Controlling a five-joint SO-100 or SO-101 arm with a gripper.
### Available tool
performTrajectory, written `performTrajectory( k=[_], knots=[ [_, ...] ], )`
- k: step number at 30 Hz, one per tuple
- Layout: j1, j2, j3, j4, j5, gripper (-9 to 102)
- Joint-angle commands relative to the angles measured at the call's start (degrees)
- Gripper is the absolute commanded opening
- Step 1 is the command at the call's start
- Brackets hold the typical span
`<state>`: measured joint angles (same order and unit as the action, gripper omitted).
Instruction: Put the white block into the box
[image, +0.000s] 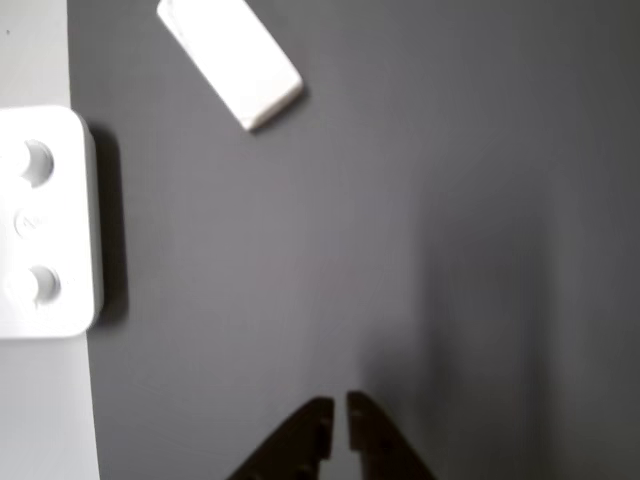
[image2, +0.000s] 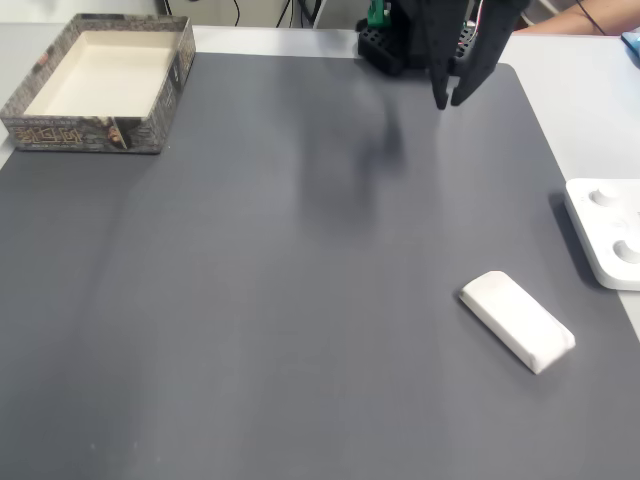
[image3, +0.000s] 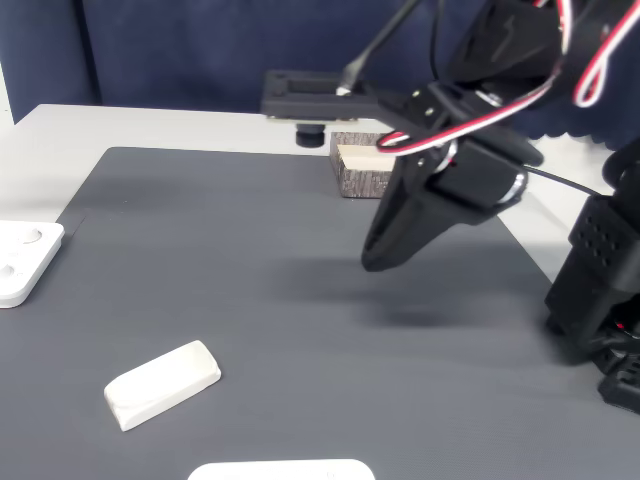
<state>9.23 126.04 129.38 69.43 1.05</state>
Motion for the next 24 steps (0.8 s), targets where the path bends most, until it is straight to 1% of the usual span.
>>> performTrajectory(
  k=[1, 9, 18, 24],
  knots=[
    [-1.4, -5.9, -9.3, -0.3, 1.3, -2],
    [-2.5, -16.6, -21.3, 0.3, 1.8, -2],
    [-2.9, -26.9, -30.9, 4.6, -0.1, -2],
    [-4.0, -34.6, -38.1, 4.6, 0.1, -2]
  ],
)
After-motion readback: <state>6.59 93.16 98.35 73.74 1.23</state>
